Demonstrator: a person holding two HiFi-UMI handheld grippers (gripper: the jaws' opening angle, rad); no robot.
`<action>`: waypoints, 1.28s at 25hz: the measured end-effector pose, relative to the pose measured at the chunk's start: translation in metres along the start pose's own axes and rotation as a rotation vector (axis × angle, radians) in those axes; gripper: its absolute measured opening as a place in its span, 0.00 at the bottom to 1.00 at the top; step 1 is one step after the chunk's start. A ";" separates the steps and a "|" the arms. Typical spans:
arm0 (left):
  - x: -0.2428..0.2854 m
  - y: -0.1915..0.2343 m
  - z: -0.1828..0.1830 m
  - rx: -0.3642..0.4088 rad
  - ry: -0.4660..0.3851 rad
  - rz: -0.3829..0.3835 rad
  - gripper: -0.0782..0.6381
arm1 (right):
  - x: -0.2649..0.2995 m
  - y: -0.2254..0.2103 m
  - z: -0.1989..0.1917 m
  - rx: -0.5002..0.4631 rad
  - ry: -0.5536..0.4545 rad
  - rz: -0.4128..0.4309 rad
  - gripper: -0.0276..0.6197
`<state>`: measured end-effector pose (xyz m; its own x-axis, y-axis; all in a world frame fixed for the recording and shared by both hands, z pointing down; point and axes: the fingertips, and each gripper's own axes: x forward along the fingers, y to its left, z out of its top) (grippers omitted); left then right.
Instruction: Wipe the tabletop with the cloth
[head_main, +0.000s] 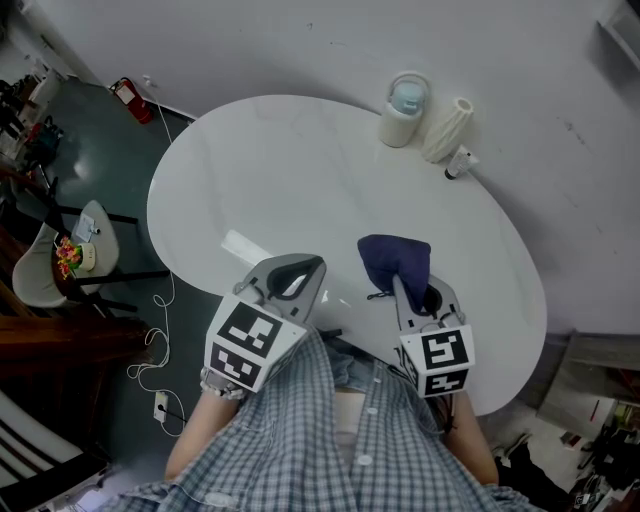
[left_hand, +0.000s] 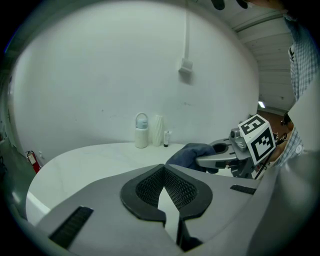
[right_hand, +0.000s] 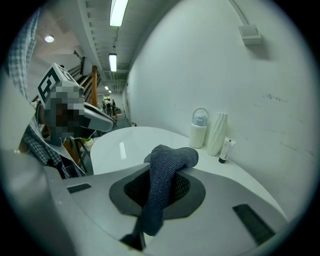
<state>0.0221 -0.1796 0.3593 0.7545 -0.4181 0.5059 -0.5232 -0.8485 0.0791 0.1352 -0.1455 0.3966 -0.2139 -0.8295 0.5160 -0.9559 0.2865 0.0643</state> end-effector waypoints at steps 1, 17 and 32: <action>0.001 0.000 0.000 0.001 0.000 0.000 0.11 | 0.000 -0.001 0.000 0.000 -0.001 0.000 0.09; 0.002 -0.002 0.001 -0.002 0.002 0.012 0.11 | 0.002 0.001 -0.005 -0.010 0.011 0.024 0.09; -0.001 0.001 -0.006 -0.045 0.008 0.019 0.11 | 0.003 -0.002 -0.006 -0.021 0.020 0.018 0.09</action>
<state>0.0185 -0.1780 0.3641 0.7409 -0.4312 0.5149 -0.5551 -0.8247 0.1081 0.1379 -0.1460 0.4032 -0.2266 -0.8144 0.5342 -0.9474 0.3115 0.0730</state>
